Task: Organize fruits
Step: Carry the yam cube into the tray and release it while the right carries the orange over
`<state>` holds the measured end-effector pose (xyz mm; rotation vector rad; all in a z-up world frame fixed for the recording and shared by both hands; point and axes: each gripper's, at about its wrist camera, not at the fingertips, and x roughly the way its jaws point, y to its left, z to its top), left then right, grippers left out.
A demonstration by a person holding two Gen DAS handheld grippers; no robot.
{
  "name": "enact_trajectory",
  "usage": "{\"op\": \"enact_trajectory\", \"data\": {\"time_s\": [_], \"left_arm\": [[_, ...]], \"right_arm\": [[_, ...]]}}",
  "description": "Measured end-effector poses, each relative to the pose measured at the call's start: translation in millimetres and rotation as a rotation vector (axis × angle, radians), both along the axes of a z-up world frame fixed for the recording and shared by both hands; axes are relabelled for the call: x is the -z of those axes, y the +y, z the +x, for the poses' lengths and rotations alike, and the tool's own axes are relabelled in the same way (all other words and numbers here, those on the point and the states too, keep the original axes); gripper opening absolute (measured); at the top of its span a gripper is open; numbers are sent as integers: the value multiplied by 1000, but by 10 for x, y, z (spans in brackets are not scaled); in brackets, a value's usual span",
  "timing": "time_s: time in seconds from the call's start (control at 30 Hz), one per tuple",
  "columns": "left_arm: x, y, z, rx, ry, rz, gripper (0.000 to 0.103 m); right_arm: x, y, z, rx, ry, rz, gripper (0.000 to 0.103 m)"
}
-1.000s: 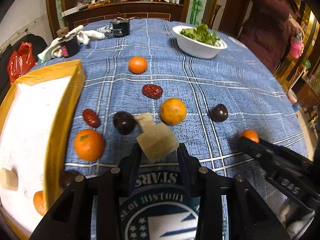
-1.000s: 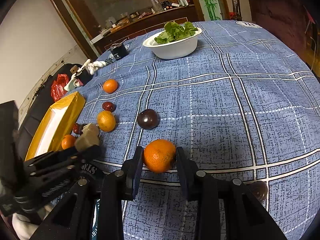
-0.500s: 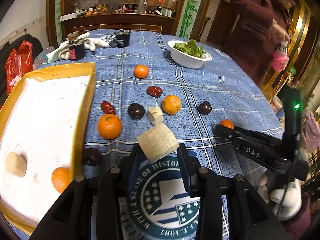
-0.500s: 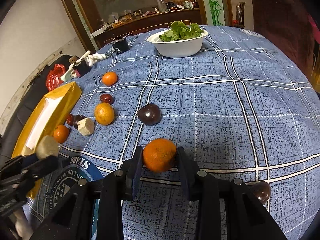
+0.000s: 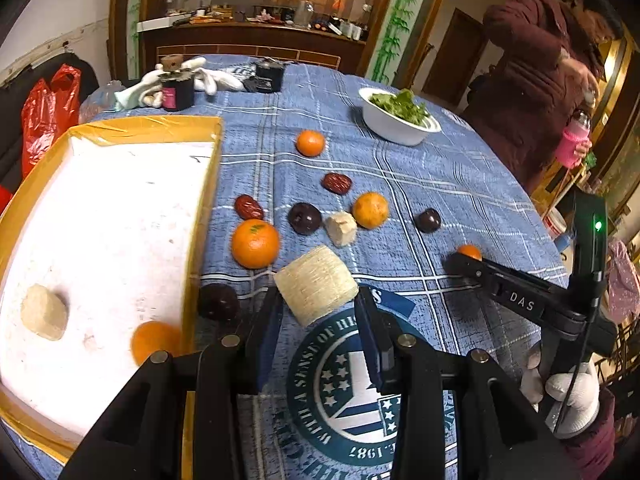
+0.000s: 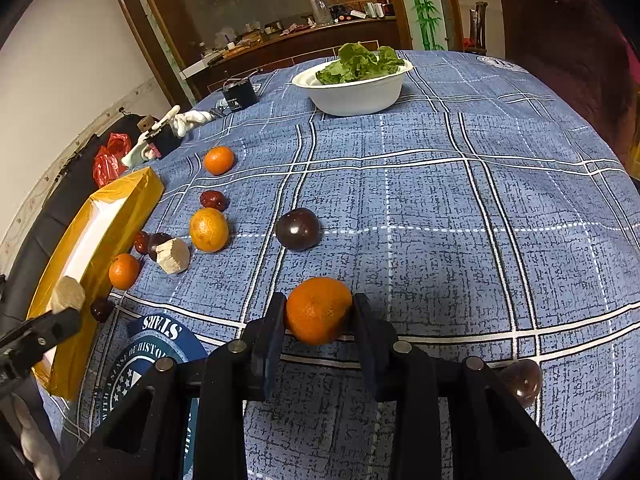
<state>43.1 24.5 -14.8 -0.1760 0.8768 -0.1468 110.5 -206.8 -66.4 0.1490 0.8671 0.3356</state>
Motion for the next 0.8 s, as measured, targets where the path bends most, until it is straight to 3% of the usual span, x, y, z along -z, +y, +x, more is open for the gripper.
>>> {"op": "enact_trajectory", "data": {"time_s": [0.17,0.47,0.8], "left_arm": [[-8,-163,26,48,-8,2,36],[-140,-217,-42,39,-25,-38,36],[-321,101,-180,-25,-66,-87,36]], "right_arm": [[-22,-19,-16,0,-5,13,35],[-66,-20,-42,-11,-22,27,35],[-67,-11,-59,1,-34,9,35]]}}
